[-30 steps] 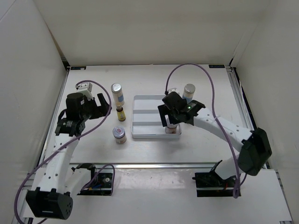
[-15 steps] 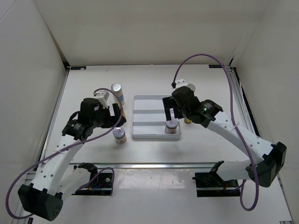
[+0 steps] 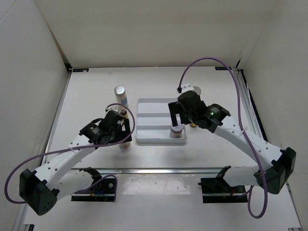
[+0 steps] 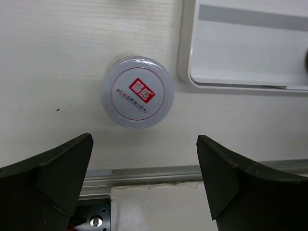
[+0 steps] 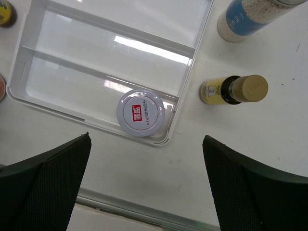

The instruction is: Organize the condiment bottles

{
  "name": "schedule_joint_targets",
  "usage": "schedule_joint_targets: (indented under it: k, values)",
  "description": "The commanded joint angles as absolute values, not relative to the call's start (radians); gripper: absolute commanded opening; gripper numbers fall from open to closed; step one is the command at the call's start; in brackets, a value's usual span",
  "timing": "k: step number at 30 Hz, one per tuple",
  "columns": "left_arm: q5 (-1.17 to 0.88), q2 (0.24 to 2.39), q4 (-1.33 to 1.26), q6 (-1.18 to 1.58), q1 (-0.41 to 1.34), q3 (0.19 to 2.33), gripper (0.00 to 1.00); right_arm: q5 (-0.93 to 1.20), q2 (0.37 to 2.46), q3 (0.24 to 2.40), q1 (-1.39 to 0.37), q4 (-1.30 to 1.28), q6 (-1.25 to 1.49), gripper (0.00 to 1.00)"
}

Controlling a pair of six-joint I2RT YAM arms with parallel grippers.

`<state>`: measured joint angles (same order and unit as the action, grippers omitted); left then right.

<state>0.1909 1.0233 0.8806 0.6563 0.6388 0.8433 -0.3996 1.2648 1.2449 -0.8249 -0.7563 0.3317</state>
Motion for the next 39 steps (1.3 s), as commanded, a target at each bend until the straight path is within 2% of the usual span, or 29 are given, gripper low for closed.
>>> schedule_joint_targets:
  k: [1,10,18,24,32,39]
  values:
    - [0.334,0.962,0.926,0.73,0.643,0.838,1.0,-0.399,1.241,1.232,-0.827,-0.752,0.333,1.0]
    - [0.368,1.124,0.885,0.706,0.568,0.839,1.0,-0.381,1.241,1.232,-0.827,-0.752,0.333,1.0]
    - [0.235,1.163,0.724,0.629,0.448,0.744,1.0,-0.39,1.241,1.223,-0.827,-0.752,0.333,1.0]
    - [0.224,1.172,0.689,0.618,0.439,0.73,1.0,-0.39,1.241,1.223,-0.827,-0.761,0.333,1.0]
    - [0.196,1.207,0.667,0.586,0.43,0.73,0.85,-0.39,1.241,1.213,-0.827,-0.761,0.342,1.0]
    - [0.167,1.227,0.658,0.577,0.411,0.739,0.78,-0.39,1.241,1.204,-0.827,-0.761,0.342,1.0]
